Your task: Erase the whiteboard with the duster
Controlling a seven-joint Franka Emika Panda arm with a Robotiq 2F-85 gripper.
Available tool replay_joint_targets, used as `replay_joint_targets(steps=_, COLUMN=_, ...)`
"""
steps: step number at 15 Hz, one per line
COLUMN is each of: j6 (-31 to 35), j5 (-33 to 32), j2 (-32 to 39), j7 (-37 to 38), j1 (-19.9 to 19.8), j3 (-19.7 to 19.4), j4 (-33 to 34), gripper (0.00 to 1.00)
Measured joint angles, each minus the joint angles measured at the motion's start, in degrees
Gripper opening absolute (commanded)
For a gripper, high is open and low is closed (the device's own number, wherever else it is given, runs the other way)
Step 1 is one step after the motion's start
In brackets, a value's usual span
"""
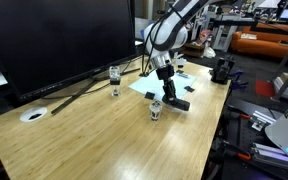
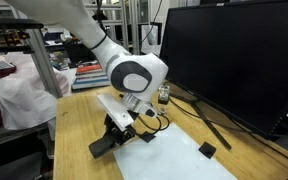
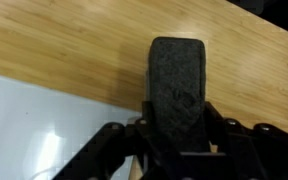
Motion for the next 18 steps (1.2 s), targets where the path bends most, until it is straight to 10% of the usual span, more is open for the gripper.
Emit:
replay_joint_targets(steps=3, j6=1.8, j5=0.6, j2=-3.3, j7=1.6, j1=1.6, j3=0.6, j4=-4.9, gripper=0.26)
replay_joint_targets(steps=4, j6=2.3, j5=0.7, j2=-4.1, j7=2.0, j1=1.9, j3=0.6, j4=-5.8, gripper=0.63)
replay_joint_targets(steps=8, j6=4.5, j5=2.2, j2=-6.3, j7=2.3, j1=2.3, j3=0.6, j4=-8.0, gripper=0.97)
replay_joint_targets(steps=18, j6=6.7, j5=3.4, j2=-10.1, j7=2.6, j1=2.3, j3=0.3, j4=-9.4, gripper=1.0)
